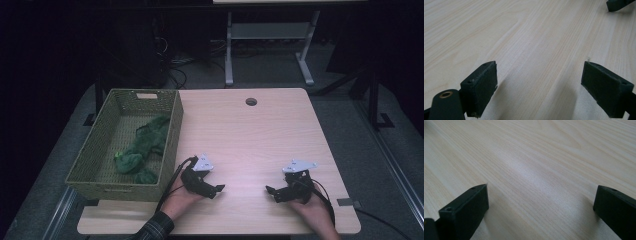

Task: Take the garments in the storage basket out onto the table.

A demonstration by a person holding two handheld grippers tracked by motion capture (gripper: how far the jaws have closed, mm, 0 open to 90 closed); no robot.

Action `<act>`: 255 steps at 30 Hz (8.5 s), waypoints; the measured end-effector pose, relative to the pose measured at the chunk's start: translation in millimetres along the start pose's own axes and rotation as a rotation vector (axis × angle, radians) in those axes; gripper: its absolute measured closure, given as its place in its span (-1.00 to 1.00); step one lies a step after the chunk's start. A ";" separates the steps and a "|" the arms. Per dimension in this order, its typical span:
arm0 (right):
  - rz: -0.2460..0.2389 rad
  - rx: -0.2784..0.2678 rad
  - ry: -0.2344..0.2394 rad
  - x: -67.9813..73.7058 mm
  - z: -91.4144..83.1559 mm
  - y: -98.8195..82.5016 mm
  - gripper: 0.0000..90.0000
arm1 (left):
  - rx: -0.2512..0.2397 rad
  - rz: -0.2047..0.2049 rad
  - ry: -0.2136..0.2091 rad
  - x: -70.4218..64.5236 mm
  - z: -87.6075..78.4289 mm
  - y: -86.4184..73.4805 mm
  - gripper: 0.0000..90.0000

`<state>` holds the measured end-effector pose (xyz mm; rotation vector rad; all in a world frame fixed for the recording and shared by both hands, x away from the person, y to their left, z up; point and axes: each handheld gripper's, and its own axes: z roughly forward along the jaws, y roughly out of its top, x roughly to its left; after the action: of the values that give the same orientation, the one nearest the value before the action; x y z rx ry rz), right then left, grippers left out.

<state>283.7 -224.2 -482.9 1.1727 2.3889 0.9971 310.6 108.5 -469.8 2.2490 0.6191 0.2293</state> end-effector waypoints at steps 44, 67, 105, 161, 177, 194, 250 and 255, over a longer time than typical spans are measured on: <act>0.005 0.003 0.002 0.3 -0.2 0.0 -1.00 | -0.106 -0.005 0.013 2.5 -33.2 27.1 -0.71; 0.005 0.002 0.001 0.4 -0.1 0.0 -1.00 | -0.127 -0.014 -0.004 3.6 -51.4 44.6 -0.71; 0.009 0.003 -0.002 0.6 -0.3 -0.2 -1.00 | -0.119 0.033 0.020 48.3 -94.2 82.9 -0.70; 0.000 -0.004 -0.006 0.0 -0.7 -1.0 -1.00 | 0.044 -0.127 0.253 119.6 -182.1 16.8 -0.49; -0.001 -0.002 -0.006 0.0 -0.8 -1.0 -1.00 | 0.147 -0.150 0.299 148.5 -168.2 -3.9 -0.14; -0.001 -0.002 -0.006 -0.1 -0.9 -1.0 -1.00 | 0.243 -0.173 0.285 163.6 -145.5 -16.9 -0.09; 0.015 -0.002 -0.009 1.2 -1.3 -1.4 -1.00 | -0.021 -0.378 0.124 151.1 -233.8 35.1 0.93; 0.016 -0.002 -0.009 1.3 -1.4 -1.4 -1.00 | -0.041 -0.365 0.108 147.0 -243.0 50.6 0.94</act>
<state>281.4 -224.4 -482.9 1.1944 2.3751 0.9970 371.4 308.9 -271.5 2.0500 1.0567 0.1778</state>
